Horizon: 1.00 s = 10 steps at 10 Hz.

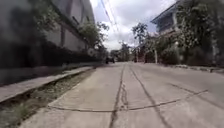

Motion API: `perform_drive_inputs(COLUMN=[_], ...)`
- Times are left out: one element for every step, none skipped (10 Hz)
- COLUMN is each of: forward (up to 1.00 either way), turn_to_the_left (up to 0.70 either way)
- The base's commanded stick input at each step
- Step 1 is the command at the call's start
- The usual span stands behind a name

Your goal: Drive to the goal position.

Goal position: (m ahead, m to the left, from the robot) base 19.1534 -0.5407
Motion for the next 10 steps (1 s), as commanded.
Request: perform_drive_inputs(forward=[1.0, 1.0, 1.0, 1.0, 1.0, 1.0, 1.0, 1.0, 1.0, 1.0], turn_to_the_left=[-0.4, -0.31, -0.12, -0.05, -0.01, 0.0, 0.0, 0.0, 0.0, 0.0])
